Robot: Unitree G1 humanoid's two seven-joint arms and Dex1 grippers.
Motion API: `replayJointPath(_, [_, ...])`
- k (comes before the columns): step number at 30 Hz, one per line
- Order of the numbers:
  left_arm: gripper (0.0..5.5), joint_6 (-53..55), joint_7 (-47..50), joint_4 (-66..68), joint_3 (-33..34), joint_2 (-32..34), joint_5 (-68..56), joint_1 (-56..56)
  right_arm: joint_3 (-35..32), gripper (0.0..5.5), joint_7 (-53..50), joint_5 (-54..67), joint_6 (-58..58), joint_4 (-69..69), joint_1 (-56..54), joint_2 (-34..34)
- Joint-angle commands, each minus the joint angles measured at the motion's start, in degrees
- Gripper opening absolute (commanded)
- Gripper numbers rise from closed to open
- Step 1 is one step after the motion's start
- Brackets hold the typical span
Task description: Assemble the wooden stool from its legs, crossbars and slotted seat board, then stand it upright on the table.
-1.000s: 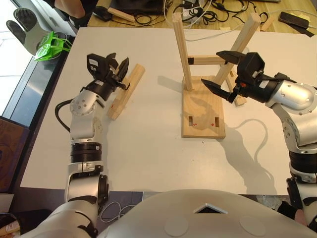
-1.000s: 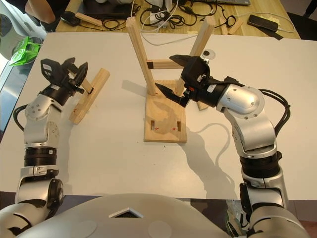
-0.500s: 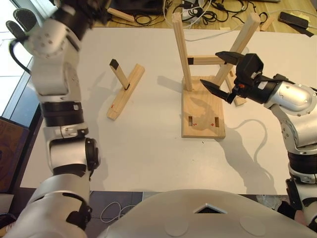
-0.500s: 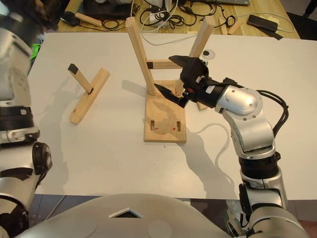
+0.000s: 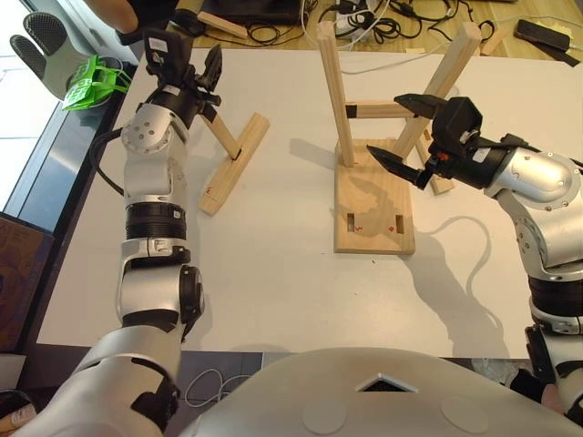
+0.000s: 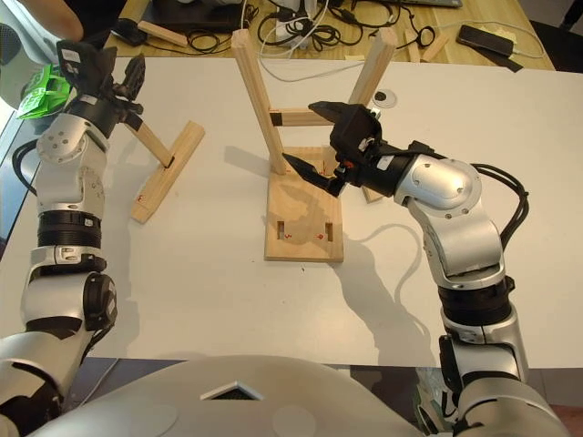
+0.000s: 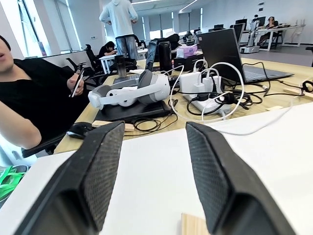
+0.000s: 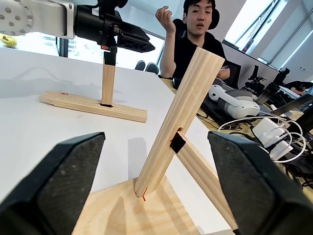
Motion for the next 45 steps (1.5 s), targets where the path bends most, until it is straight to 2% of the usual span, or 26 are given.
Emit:
replayJointPath(1, [2.31,5.74,2.44,-8.85,2.51,1.53,-1.43,-3.39,-0.09,3.89,-0.39,-0.5,-0.33,-0.21,-0.38,0.11])
replayJointPath(6, [2.31,14.44,10.27,-9.35,5.26,6.29,3.6,-2.48,-0.29,3.89,-0.71,-0.38,-0.2,-0.63,0.13,-0.03])
replayJointPath(10, [2.31,19.84,12.14,-7.2,3.29,8.82,8.82,4.41,-0.32,3.89,-0.96,-0.29,-0.17,-0.99,0.66,-0.04])
replayJointPath(19, [2.31,31.42,3.23,-27.55,-7.17,1.46,5.08,15.39,-0.41,3.89,-1.08,-0.36,-0.18,-0.93,0.72,-0.21])
replayJointPath(30, [2.31,35.85,0.54,-35.95,-13.3,-1.72,4.66,18.71,0.0,3.89,-1.97,-0.64,-0.5,-0.82,0.6,0.28])
replayJointPath(32, [2.31,37.36,2.38,-33.19,-12.03,-1.32,6.0,15.73,0.1,3.89,-2.02,-0.83,-0.66,-0.94,0.69,0.17])
replayJointPath(34, [2.58,37.21,1.1,-27.08,-12.76,0.58,7.37,10.14,-0.14,3.89,-2.61,-1.11,-0.64,-1.42,1.27,0.21])
replayJointPath(36, [2.88,35.13,-3.25,-16.76,-15.5,3.25,9.25,2.97,-0.31,3.89,-3.43,-1.56,-0.75,-1.79,1.74,0.52])
replayJointPath(37, [3.3,33.73,-5.76,-10.46,-16.67,4.09,10.04,-0.72,-0.38,3.89,-3.92,-1.83,-0.79,-2.05,2.05,0.73])
replayJointPath(41, [3.94,28.56,-17.95,15.32,-20.8,3.67,12.04,-14.65,-0.59,3.89,-6.24,-3.36,-1.31,-3.46,4.3,1.21])
replayJointPath(45, [4.52,21.05,-19.95,33.53,-23.19,0.91,16.44,-22.67,-0.13,3.89,-7.23,-4.01,-1.37,-4.29,5.04,1.75])
